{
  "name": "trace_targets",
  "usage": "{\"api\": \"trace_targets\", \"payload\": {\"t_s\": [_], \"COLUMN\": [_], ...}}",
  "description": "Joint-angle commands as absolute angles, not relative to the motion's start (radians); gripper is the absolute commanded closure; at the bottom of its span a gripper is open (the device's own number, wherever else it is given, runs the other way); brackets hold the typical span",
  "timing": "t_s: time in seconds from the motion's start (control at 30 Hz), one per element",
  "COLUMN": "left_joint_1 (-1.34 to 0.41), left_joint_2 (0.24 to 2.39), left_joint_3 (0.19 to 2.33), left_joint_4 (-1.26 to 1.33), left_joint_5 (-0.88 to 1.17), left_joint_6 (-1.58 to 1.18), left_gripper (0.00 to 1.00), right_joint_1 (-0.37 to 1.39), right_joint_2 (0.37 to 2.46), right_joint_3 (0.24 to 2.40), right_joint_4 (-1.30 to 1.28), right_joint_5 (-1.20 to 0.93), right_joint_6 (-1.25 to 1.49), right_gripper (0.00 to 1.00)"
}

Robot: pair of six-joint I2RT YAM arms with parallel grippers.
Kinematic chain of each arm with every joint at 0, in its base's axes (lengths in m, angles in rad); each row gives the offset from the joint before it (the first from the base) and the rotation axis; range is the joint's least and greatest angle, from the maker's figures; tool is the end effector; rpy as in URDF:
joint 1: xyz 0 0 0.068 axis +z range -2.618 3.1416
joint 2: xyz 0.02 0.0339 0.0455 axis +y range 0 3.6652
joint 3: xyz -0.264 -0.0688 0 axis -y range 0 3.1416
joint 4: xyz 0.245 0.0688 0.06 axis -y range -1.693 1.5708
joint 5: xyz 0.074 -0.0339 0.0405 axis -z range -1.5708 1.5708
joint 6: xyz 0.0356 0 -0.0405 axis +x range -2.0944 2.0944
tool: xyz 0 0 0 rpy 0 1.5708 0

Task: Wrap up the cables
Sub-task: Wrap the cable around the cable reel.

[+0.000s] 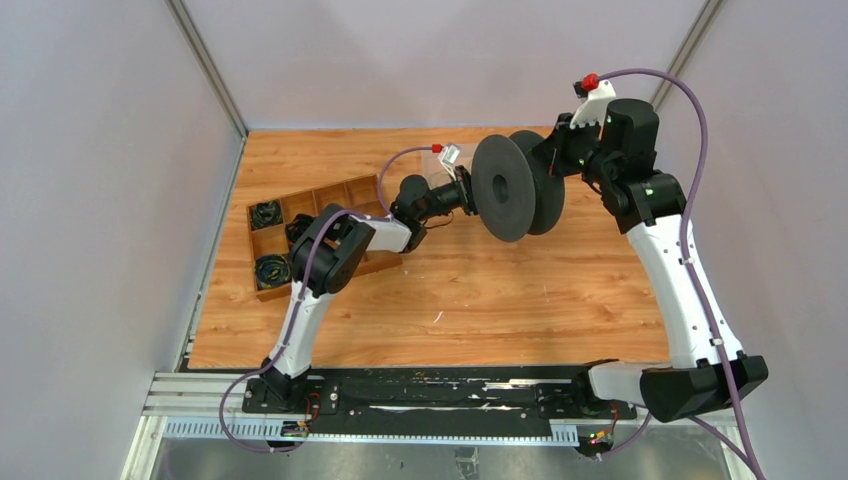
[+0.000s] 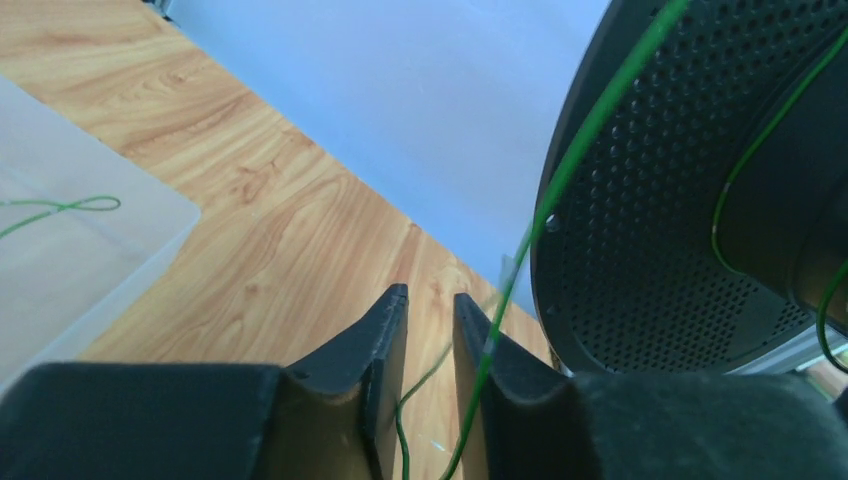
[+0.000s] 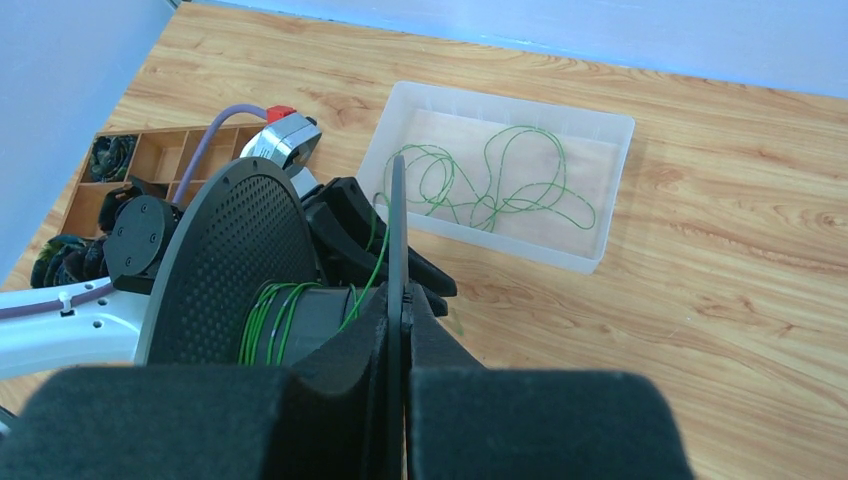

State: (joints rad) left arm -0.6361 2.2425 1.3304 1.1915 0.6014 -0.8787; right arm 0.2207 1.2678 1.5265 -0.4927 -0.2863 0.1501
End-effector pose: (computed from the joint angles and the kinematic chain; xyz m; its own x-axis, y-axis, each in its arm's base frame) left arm 0.3750 -0.3020 0.1916 -0.5724 -0.3665 -0.7335 0.7626 0.0910 -0.6405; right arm 0.2592 0.0685 0.4611 -0.2952 0.0808 -0.9520 -0.4388 0.8736 0.2102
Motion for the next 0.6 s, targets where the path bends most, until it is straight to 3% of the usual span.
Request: {"api": "trace_targets", "payload": {"t_s": [0.0,0.13,0.57], "left_joint_1": [-0.632,-0.631,-0.626], "left_joint_2": [2.264,2.246,2.096], "left_joint_3": [1.359,1.323,1.050], "left_joint_4": [1.208,1.194,1.241], "left_joint_5": [0.638,0.658,0.735], "left_joint_6": [-0.896,-0.872,-0.803], "left_gripper": [0.79,0.99,1.00], "right_joint_1": [0.212,0.211,0.187], "right_joint_2": [1.257,1.261,1.258], "right_joint_3": [1.525,1.541,1.595], "right_joint_4": [-0.447,-0.452,-0.475], "right_joint_5": [-0.290,-0.276,-0.174], "right_joint_6": [0.169,0.165,0.137], "right_gripper": [0.99,0.99,0.99]}}
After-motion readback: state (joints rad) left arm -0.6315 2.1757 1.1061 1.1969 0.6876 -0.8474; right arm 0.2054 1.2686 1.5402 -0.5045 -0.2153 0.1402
